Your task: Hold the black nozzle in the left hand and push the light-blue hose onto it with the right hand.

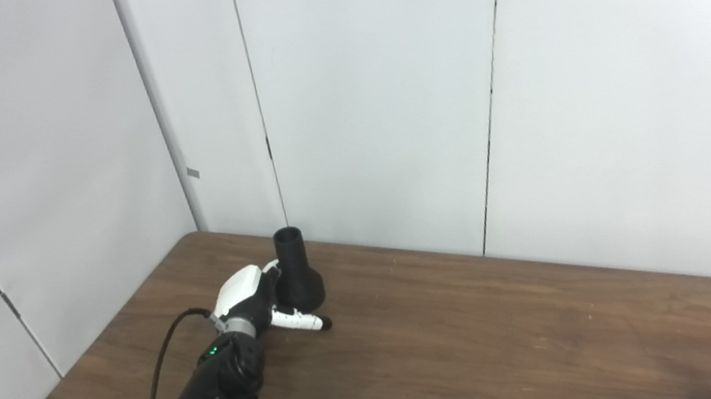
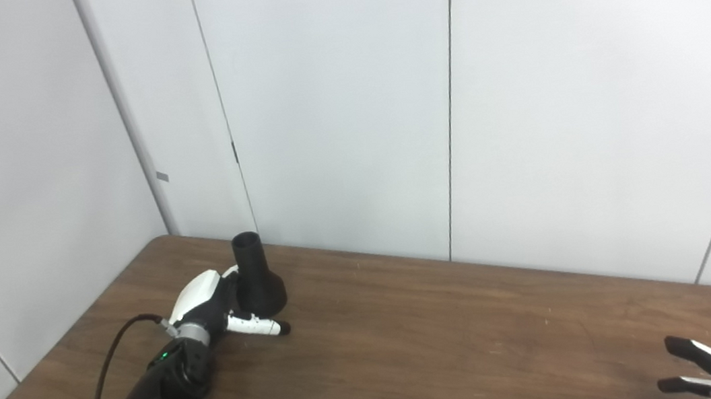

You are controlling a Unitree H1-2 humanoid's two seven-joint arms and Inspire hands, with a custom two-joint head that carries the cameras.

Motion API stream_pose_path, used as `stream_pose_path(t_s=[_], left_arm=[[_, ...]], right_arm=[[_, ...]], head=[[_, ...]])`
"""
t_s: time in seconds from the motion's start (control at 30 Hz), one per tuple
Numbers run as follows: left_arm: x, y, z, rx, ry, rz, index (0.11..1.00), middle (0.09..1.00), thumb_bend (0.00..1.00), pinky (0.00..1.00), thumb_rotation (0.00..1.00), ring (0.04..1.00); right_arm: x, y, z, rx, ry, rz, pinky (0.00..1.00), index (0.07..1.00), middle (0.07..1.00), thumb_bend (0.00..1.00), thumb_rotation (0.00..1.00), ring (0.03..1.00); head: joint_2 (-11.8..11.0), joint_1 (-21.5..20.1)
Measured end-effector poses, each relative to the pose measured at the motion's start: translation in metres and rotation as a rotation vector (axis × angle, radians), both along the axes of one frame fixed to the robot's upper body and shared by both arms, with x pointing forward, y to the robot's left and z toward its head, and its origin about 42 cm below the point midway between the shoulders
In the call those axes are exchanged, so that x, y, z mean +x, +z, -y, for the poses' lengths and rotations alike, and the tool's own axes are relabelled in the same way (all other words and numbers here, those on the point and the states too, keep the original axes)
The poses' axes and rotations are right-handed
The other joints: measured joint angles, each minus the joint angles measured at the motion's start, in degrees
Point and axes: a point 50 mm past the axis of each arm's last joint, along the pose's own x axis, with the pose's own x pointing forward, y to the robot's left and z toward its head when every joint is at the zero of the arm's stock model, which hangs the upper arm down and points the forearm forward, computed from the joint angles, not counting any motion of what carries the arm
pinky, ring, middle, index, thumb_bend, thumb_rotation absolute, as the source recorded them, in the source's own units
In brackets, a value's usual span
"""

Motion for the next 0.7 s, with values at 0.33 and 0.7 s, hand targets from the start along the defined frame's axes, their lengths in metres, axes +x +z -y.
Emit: stream_pose_path(t_s=[0.33,0.7], left_arm=[[0.007,-0.014,0.005,-0.034,0.010,0.171,0.519,0.568,0.62,0.95,0.09,0.659],[0.017,-0.029,0.013,0.033,-0.038,0.272,0.475,0.505,0.52,0.87,0.00,0.589]], right_arm=[[-0.001,0.002,0.001,-0.002,-0.009,-0.009,0.49,0.796,0.837,0.57,0.00,0.660],[-0.003,0.007,0.001,0.001,-0.015,0.000,0.48,0.788,0.822,0.59,0.00,0.654]], head=[[0.7,-1.2],[1.5,-1.8]])
